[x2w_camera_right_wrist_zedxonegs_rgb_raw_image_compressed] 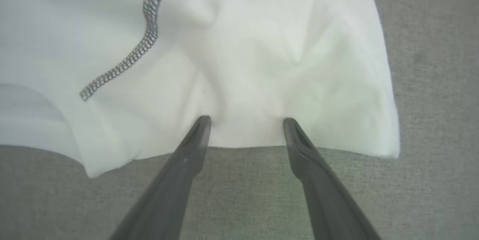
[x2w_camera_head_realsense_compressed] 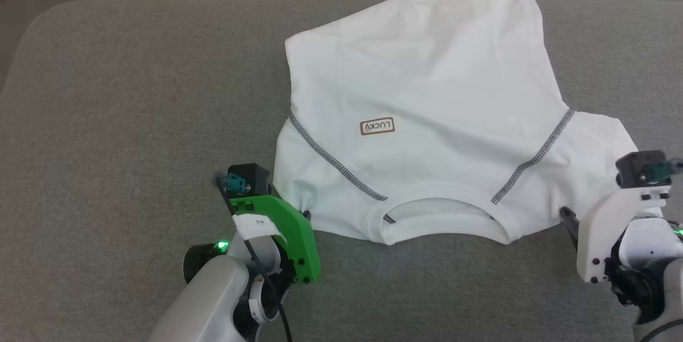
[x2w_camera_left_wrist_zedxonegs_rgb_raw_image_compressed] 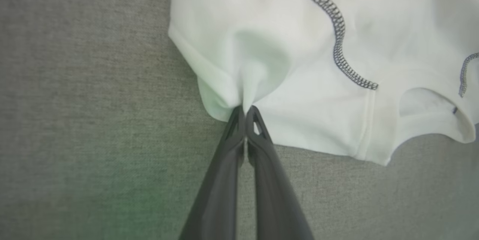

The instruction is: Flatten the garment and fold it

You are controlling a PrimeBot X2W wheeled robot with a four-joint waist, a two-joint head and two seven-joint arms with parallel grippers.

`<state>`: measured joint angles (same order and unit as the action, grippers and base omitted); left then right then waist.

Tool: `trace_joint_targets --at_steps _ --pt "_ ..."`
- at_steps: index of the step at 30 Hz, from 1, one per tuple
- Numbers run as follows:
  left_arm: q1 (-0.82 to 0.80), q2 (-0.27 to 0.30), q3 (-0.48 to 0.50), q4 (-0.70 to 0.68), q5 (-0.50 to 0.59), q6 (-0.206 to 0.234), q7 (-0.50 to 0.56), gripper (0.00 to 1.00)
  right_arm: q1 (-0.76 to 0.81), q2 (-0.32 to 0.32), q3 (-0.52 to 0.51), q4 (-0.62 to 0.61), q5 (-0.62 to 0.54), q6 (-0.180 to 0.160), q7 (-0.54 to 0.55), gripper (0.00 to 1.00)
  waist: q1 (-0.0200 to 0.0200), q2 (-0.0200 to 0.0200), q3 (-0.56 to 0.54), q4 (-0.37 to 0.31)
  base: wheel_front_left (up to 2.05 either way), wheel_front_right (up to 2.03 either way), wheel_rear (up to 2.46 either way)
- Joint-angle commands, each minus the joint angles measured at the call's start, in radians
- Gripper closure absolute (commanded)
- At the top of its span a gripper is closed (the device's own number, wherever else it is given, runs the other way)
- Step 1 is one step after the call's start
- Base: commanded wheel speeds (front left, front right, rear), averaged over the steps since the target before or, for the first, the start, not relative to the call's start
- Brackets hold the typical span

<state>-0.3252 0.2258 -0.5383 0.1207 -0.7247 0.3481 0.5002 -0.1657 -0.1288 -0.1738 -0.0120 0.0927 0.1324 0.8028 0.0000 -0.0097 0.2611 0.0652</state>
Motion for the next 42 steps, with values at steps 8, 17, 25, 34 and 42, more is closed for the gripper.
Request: trace_joint_targets --at_steps 8,17,25,34,42 --pt "-0.003 -0.007 -0.011 0.004 -0.004 0.002 -0.003 1.00 -0.029 -0.060 0.119 0.106 0.007 -0.002 0.089 0.00 0.0000 0.0094 0.035 0.026 0.00 0.00 0.00" --pt "0.000 -0.013 -0.013 0.020 -0.011 -0.006 -0.015 1.00 -0.025 -0.103 0.140 0.099 0.045 -0.002 0.092 1.00 0.0000 0.0094 0.016 0.030 0.00 0.00 0.00" --pt "0.004 -0.034 0.042 -0.026 -0.067 -0.050 -0.088 1.00 -0.026 -0.098 0.082 -0.008 0.099 -0.002 0.072 1.00 0.0000 0.0094 -0.052 0.017 0.00 0.00 0.00" --pt "-0.139 -0.021 0.184 -0.106 -0.144 -0.120 -0.154 1.00 -0.191 -0.121 0.045 -0.089 0.211 -0.002 0.048 1.00 0.0000 0.0094 -0.141 -0.004 0.00 0.00 0.00" --pt "-0.415 -0.012 0.253 -0.074 -0.137 -0.164 -0.191 1.00 -0.438 -0.162 0.056 -0.046 0.287 -0.002 0.037 1.00 0.0000 0.0094 -0.190 -0.004 0.00 0.00 0.00"
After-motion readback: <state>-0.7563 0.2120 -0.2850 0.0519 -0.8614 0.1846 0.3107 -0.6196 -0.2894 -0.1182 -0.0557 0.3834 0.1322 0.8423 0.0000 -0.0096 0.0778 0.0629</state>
